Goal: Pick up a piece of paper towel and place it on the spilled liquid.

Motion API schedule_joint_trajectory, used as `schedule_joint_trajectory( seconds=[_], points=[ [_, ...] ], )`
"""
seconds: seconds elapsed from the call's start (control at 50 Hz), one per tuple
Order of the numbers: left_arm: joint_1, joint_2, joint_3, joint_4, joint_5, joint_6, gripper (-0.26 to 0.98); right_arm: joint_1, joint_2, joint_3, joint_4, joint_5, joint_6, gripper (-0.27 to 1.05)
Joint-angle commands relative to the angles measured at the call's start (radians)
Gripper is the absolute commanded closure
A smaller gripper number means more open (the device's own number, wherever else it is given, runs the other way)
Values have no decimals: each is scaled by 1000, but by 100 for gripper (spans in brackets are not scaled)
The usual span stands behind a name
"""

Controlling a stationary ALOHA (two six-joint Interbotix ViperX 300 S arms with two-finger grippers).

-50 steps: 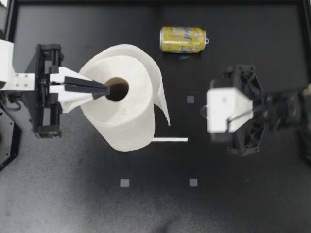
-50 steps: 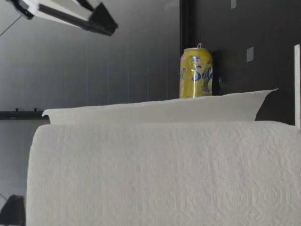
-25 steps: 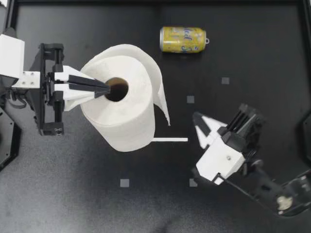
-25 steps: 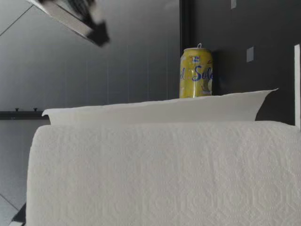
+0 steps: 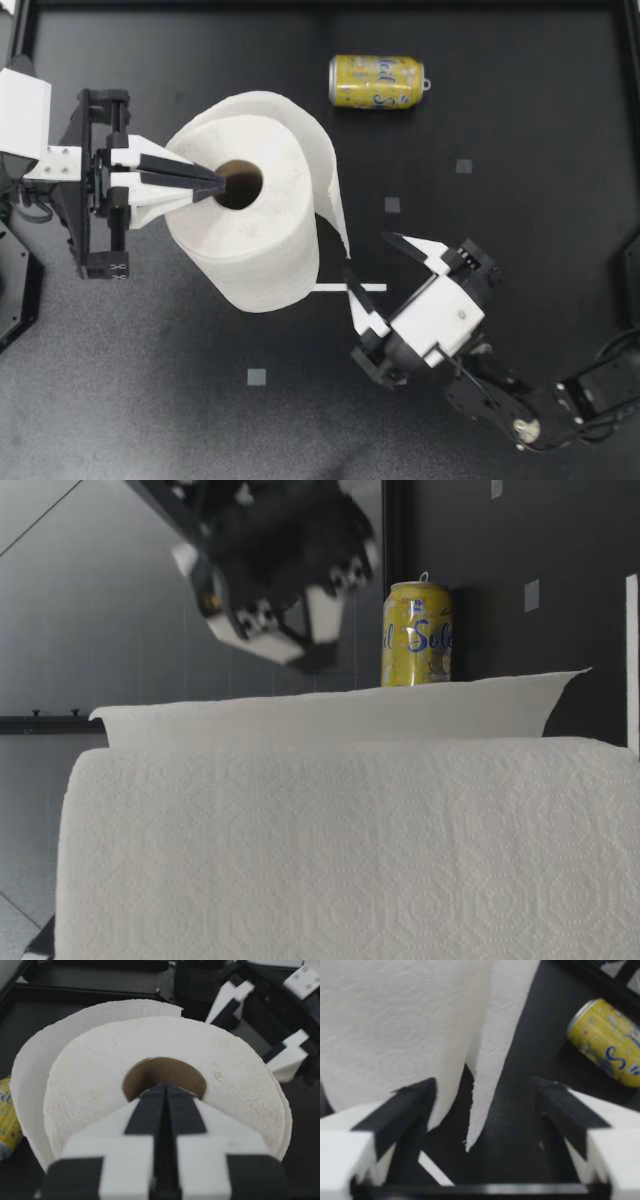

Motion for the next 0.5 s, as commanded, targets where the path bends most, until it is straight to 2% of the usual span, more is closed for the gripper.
schedule_joint_trajectory(
  seconds=[0.0,0.24,0.48],
  points=[
    [3,3,-11,-6,5,0,65,-31,3,-37,-8,3,37,5],
    [2,3,-9,-11,5,-2,65,-80,25,-57,-92,5,118,5],
    [2,3,-6,-11,5,-2,65,-133,38,-71,-100,8,117,5]
  ],
)
